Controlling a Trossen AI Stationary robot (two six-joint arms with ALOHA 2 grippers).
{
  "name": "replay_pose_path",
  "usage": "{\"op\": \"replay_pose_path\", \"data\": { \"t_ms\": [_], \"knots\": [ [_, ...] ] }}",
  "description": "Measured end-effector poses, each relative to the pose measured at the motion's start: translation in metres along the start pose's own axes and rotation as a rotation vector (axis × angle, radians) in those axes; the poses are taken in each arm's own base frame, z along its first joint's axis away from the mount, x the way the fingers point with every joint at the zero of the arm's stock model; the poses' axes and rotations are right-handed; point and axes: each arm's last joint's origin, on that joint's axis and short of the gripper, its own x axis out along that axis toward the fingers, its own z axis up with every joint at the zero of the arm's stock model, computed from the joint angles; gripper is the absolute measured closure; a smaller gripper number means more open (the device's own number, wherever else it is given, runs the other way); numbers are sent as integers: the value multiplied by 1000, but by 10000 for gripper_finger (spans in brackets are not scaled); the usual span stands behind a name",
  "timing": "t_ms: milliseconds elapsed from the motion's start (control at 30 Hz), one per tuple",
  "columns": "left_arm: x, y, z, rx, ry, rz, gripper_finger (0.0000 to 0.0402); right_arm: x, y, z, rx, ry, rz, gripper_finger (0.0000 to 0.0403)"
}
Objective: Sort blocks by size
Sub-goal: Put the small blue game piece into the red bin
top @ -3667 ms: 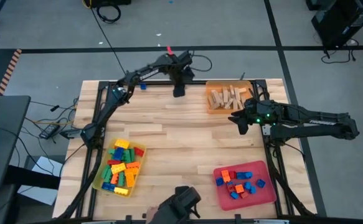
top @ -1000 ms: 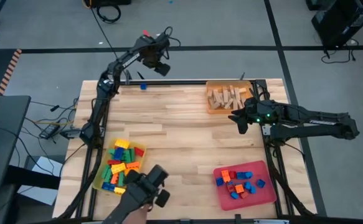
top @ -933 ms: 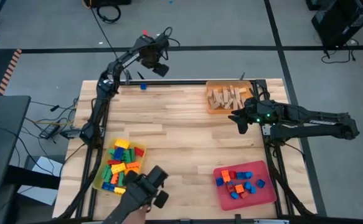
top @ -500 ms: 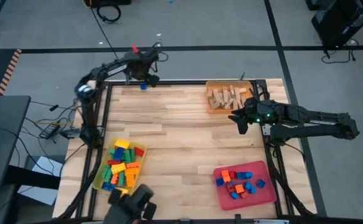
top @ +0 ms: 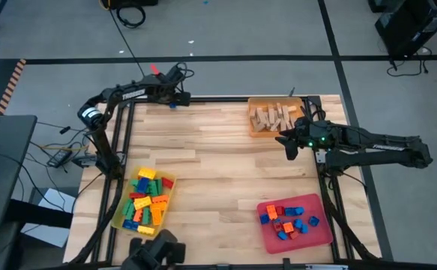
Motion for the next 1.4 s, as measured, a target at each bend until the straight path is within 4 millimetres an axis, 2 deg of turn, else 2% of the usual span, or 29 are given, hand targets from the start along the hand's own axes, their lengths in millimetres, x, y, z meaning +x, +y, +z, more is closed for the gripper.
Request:
{"op": "replay_pose_path", "data": {
  "t_ms": [400, 533, 833, 1100, 1400],
  "knots": [
    [2, 4, 5, -12, -31, 18, 105, 0, 0, 0, 23, 3, 5, 218],
    [8, 4, 3, -40, -18, 44, 82, 0, 0, 0, 22, 3, 5, 218],
    [38, -1, -2, -128, 40, 54, 85, 0, 0, 0, 21, 0, 2, 218],
    [52, 2, 4, -176, 13, 53, 97, 0, 0, 1, 23, -6, 4, 218],
    [54, 5, 7, -183, -12, 75, 110, 0, 0, 1, 30, -6, 5, 218]
  ]
}}
